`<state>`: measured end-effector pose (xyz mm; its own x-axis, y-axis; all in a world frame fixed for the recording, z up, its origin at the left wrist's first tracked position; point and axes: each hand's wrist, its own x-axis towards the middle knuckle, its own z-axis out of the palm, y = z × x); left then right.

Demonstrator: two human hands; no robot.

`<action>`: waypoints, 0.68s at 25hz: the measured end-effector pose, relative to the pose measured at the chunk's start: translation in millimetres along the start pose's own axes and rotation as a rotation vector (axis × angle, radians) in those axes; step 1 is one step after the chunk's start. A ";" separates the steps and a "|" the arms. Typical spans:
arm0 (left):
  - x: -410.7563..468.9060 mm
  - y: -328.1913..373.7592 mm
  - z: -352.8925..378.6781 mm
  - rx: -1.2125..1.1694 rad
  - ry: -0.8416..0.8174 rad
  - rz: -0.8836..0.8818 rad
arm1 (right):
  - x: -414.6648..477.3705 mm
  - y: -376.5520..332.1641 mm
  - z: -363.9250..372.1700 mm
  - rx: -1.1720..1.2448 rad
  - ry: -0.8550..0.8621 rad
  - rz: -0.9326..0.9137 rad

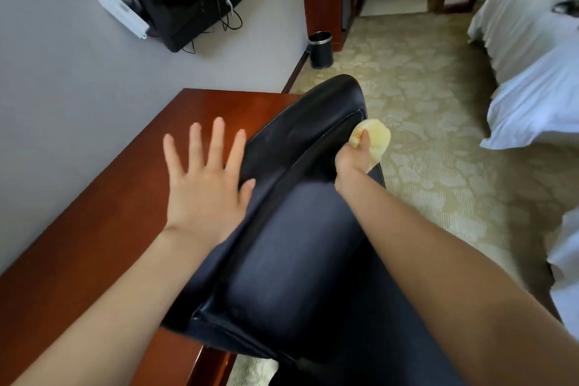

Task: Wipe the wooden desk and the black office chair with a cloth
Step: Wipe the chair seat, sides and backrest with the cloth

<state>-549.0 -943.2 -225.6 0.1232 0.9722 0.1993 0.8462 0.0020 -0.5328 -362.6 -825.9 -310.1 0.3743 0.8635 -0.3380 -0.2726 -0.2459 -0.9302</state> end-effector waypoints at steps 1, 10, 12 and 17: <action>-2.4 -3.8 4.1 -0.042 -0.039 -0.049 | -6.5 0.3 4.2 0.056 0.004 0.006; -3.0 -4.3 15.6 -0.573 -0.027 -0.081 | -118.0 109.0 -6.3 -0.531 -0.301 -0.733; -4.9 -2.9 17.1 -0.568 -0.002 -0.068 | -114.3 125.4 -24.1 -0.701 -0.390 -0.896; -9.9 -2.3 19.8 -0.594 0.037 -0.094 | -60.6 94.1 -39.5 -0.959 -0.473 -1.141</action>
<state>-562.4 -948.2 -242.6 0.0431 0.9654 0.2574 0.9978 -0.0544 0.0370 -375.9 -918.7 -382.8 -0.3710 0.7913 0.4859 0.6644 0.5918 -0.4564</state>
